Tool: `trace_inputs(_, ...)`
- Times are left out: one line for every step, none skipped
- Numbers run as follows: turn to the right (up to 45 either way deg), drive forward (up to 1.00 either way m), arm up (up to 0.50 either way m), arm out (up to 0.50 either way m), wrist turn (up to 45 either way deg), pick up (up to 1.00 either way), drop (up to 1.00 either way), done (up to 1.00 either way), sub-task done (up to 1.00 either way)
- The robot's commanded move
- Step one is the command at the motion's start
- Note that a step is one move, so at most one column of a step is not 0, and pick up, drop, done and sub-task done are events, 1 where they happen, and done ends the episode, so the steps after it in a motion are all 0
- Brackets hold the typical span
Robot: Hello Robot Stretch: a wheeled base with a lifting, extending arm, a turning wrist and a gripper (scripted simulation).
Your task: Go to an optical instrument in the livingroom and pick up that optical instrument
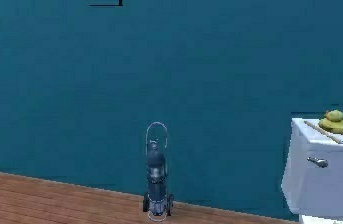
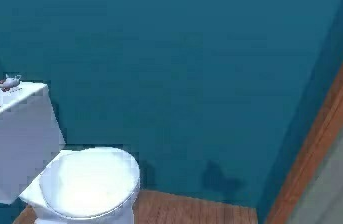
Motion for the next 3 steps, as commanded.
trace_inputs(-42.0,0.0,0.0,0.0,0.0,0.0,0.0,0.0,0.0)
trace_inputs(0.0,1.0,0.0,0.0,0.0,0.0,0.0,0.0,0.0)
trace_inputs(0.0,0.3,0.0,0.0,0.0,0.0,0.0,0.0,0.0)
